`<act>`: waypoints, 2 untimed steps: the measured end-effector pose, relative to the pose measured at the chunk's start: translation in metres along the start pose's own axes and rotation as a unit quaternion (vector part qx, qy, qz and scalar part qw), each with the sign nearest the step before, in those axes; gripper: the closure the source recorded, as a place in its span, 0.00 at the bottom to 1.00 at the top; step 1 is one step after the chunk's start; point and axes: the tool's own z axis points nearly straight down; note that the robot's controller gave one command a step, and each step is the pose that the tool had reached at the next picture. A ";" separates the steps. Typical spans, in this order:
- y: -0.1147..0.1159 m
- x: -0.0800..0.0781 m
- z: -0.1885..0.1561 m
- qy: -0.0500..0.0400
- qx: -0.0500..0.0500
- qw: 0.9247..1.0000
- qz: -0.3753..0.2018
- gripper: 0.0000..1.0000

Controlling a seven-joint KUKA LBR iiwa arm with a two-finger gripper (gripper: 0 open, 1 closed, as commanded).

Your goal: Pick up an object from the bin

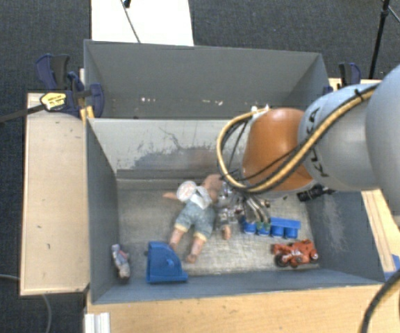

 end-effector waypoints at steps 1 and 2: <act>0.000 0.000 0.000 0.000 0.000 1.000 0.000 1.00; 0.005 -0.001 -0.033 0.020 0.001 1.000 0.003 1.00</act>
Offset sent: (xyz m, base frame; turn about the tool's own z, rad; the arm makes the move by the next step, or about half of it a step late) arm 0.0216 0.0149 0.1259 0.0323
